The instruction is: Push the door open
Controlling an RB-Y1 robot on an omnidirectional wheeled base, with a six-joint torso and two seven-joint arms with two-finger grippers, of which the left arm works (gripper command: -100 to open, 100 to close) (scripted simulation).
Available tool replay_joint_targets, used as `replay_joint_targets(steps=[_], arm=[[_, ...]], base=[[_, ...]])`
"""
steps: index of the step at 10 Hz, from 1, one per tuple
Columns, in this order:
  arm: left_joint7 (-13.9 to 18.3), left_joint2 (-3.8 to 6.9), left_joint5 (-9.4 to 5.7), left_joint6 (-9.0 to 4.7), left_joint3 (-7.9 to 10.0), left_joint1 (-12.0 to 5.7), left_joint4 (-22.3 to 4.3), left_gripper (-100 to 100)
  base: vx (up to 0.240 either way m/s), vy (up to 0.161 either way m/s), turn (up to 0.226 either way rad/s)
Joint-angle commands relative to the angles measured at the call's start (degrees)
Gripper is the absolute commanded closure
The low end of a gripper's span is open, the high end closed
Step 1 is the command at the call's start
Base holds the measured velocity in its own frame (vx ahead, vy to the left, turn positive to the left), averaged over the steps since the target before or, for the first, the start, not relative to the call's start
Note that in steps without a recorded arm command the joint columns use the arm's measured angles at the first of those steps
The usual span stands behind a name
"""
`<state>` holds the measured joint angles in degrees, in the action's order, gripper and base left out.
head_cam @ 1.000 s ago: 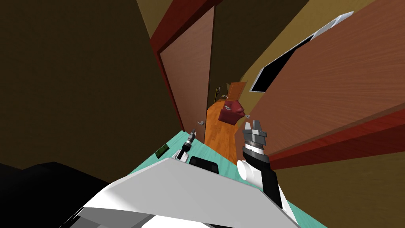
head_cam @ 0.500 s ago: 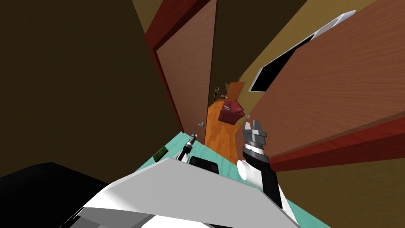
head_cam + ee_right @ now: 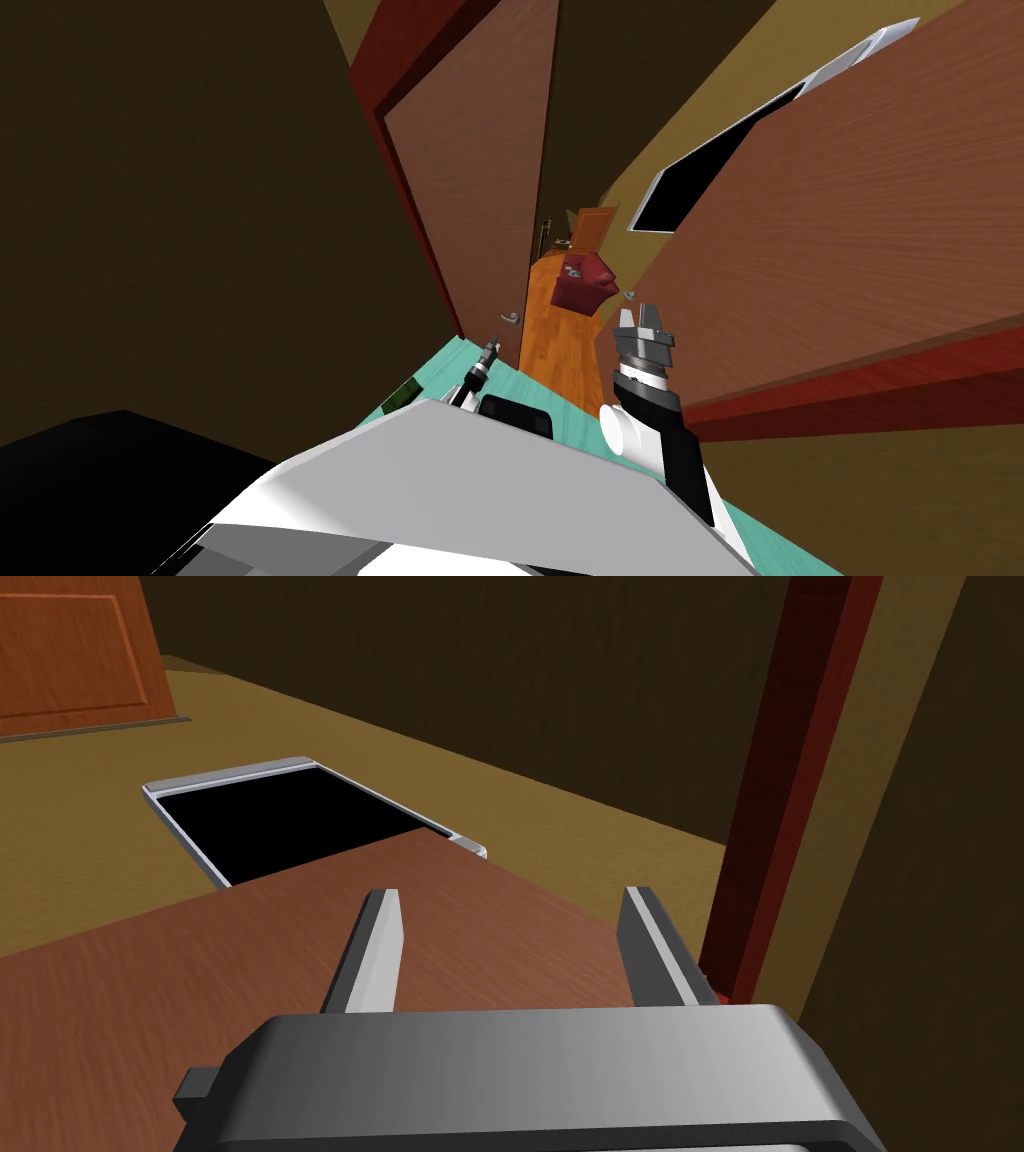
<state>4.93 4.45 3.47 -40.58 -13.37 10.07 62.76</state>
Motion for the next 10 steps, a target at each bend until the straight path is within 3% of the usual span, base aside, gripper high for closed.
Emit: replay_joint_targets(steps=[1,4,5,10], arm=[[-0.04,-0.05,-0.01,-0.51,-0.34,-0.57,-1.84,-100],[-0.21,-0.32,0.05,-1.31,-1.16,-1.39,-5.20,-100],[-0.16,-0.23,0.06,-0.98,-1.07,-1.09,-4.30,-100],[-0.52,-0.39,-0.24,-2.00,-0.37,-1.71,-6.12,-100]], base=[[0.056,0.069,-0.046],[0.090,0.090,-0.058],[0.042,0.034,-0.008],[0.175,-0.031,-0.026]])
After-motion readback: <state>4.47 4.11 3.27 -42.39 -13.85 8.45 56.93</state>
